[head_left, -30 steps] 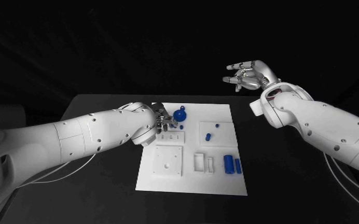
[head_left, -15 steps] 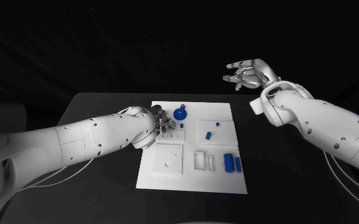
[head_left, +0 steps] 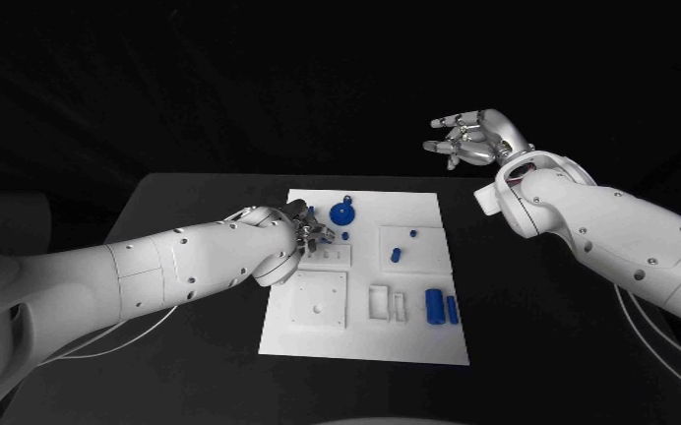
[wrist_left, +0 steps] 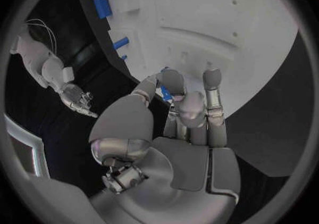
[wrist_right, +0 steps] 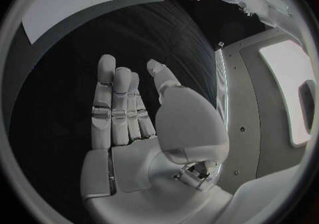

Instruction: Assemble the parts on the task board

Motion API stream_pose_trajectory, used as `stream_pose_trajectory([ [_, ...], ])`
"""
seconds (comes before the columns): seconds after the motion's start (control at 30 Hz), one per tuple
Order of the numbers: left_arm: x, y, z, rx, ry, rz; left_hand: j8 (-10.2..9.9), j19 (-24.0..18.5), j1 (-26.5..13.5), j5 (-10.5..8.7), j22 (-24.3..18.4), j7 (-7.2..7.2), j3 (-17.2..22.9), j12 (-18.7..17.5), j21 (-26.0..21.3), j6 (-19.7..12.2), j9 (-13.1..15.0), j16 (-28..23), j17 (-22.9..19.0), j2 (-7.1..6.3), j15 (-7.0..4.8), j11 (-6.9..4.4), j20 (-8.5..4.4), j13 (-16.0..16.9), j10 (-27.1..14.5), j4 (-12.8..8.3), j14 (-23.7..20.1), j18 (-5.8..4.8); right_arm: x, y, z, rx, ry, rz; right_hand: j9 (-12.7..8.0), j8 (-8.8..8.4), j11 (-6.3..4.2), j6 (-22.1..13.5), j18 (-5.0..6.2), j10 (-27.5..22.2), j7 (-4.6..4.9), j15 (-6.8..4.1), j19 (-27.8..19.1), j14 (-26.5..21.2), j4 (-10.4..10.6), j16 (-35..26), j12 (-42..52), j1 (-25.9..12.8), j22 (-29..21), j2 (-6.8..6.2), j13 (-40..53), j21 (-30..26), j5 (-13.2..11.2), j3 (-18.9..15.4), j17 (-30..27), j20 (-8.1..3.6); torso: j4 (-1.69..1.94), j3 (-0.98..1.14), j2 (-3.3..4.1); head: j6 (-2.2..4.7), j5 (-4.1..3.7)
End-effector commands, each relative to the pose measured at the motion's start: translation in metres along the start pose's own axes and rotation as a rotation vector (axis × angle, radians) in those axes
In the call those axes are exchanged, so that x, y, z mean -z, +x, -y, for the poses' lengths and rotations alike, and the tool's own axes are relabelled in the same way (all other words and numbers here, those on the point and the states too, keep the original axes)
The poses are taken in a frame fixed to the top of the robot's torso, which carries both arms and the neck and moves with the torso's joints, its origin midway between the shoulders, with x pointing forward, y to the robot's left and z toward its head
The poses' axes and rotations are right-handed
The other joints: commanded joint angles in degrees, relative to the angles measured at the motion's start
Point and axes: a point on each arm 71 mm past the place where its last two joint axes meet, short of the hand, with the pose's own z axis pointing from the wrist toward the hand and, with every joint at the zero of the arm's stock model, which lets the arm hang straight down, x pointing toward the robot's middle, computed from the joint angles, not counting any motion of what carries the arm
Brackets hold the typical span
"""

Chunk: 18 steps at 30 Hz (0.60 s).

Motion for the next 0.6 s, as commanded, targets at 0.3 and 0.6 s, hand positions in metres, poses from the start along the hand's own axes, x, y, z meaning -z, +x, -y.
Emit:
stream_pose_trajectory([
  [0.3,0.0010,0.0071,-0.0014,-0.021,-0.010,-0.027,0.1,-0.1,0.7,0.15,1.0,-6.82,1.9,0.3,0.2,11.8,-0.2,-0.2,-0.4,0.06,-0.04,-0.35,0.14,0.1,2.4,-1.3,0.4,0.58,-0.0003,0.0006,-0.0004,-0.003,-0.008,-0.013,0.1,-0.15,0.19,0.1,0.80,-0.3,0.09,0.07,-0.2,-0.4,-0.1,0.4,0.3,-0.6,0.1,-0.11,-0.1,0.2,0.5,0.5,-0.1,0.20,-0.05,0.06,0.03,-0.32,0.12],
  [0.6,0.0012,0.0090,-0.0028,-0.037,-0.017,-0.040,0.1,-0.1,0.7,0.06,1.0,-6.80,1.9,0.2,0.2,11.7,-0.3,-0.2,-0.5,0.14,-0.09,-0.37,-0.04,0.0,2.4,-1.3,0.4,0.45,-0.0006,0.0013,-0.0004,-0.004,-0.008,-0.015,0.1,-0.15,0.19,0.1,0.80,-0.3,0.09,0.07,-0.2,-0.4,-0.1,0.4,0.3,-0.6,0.1,-0.11,-0.1,0.2,0.5,0.5,-0.1,0.20,-0.05,0.01,0.02,-0.31,0.15],
])
